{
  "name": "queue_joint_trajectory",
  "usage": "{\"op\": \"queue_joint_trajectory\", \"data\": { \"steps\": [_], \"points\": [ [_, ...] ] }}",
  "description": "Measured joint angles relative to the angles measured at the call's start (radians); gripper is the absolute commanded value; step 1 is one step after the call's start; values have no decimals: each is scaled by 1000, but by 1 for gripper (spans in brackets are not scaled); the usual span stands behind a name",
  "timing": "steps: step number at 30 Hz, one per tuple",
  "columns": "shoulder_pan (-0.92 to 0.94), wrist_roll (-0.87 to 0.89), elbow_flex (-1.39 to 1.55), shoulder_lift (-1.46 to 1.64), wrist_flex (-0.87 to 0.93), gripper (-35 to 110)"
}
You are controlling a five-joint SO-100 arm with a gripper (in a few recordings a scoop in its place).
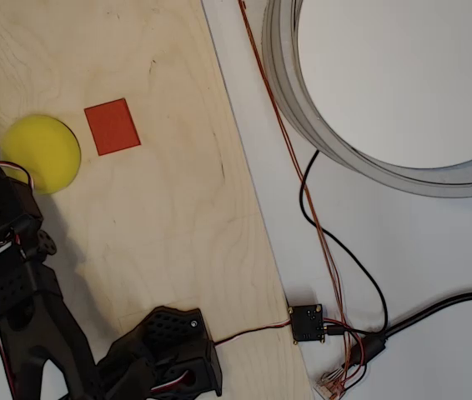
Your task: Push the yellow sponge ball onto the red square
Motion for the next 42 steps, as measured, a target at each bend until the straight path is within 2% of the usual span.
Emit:
{"op": "queue_joint_trajectory", "data": {
  "steps": [8,20,32,42],
  "points": [
    [-49,78,104,64,-2,17],
    [-43,57,298,242,-2,17],
    [-41,57,365,247,-5,17],
    [-38,26,483,245,-137,17]
  ]
}}
